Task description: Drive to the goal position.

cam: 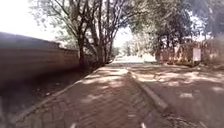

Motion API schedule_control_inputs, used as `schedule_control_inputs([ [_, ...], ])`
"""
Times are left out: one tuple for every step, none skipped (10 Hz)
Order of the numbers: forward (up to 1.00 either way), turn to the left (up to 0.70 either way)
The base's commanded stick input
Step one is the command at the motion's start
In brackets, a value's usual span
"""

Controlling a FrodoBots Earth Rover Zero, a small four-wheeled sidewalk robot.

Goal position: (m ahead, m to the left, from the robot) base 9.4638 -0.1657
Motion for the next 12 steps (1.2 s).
schedule_control_inputs([
  [0.7,0.0],
  [0.7,0.0],
  [0.7,0.0],
  [0.7,0.0],
  [0.7,0.0],
  [0.7,0.0],
  [0.7,0.0],
  [0.7,0.0],
  [0.7,0.0],
  [0.7,0.0],
  [0.7,-0.13],
  [0.7,-0.26],
])
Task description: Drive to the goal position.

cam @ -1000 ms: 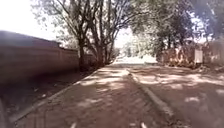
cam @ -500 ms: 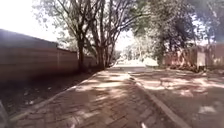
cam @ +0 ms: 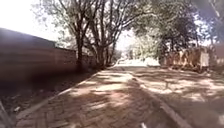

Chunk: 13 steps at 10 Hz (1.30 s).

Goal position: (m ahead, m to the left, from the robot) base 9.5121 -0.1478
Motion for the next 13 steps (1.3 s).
schedule_control_inputs([
  [0.7,-0.32],
  [0.7,-0.28],
  [0.7,-0.17],
  [0.7,-0.05],
  [0.7,0.0],
  [0.7,0.0],
  [0.7,0.0],
  [0.7,0.0],
  [0.7,0.0],
  [0.7,0.0],
  [0.7,0.0],
  [0.7,0.0],
  [0.7,0.0],
])
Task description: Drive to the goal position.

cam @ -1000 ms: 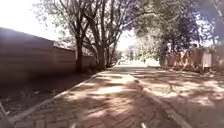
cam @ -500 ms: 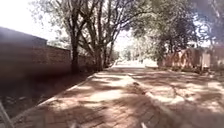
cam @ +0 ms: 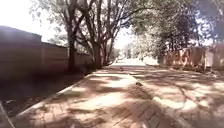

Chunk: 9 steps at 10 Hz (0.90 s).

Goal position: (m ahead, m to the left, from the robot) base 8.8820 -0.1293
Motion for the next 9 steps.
schedule_control_inputs([
  [0.7,0.0],
  [0.7,0.0],
  [0.7,0.0],
  [0.7,0.0],
  [0.7,0.0],
  [0.7,-0.08],
  [0.7,-0.17],
  [0.7,-0.3],
  [0.7,-0.18],
])
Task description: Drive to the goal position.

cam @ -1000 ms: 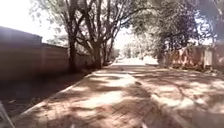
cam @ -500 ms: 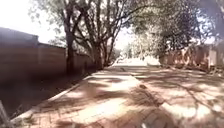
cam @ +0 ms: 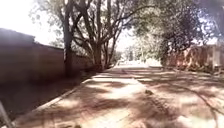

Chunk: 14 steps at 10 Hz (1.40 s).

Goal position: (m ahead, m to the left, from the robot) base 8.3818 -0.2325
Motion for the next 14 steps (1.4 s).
schedule_control_inputs([
  [0.7,-0.07],
  [0.7,0.0],
  [0.7,0.0],
  [0.7,0.0],
  [0.7,0.0],
  [0.7,0.0],
  [0.7,0.0],
  [0.7,0.0],
  [0.7,0.0],
  [0.7,0.0],
  [0.7,0.0],
  [0.7,0.0],
  [0.7,0.0],
  [0.7,0.0],
])
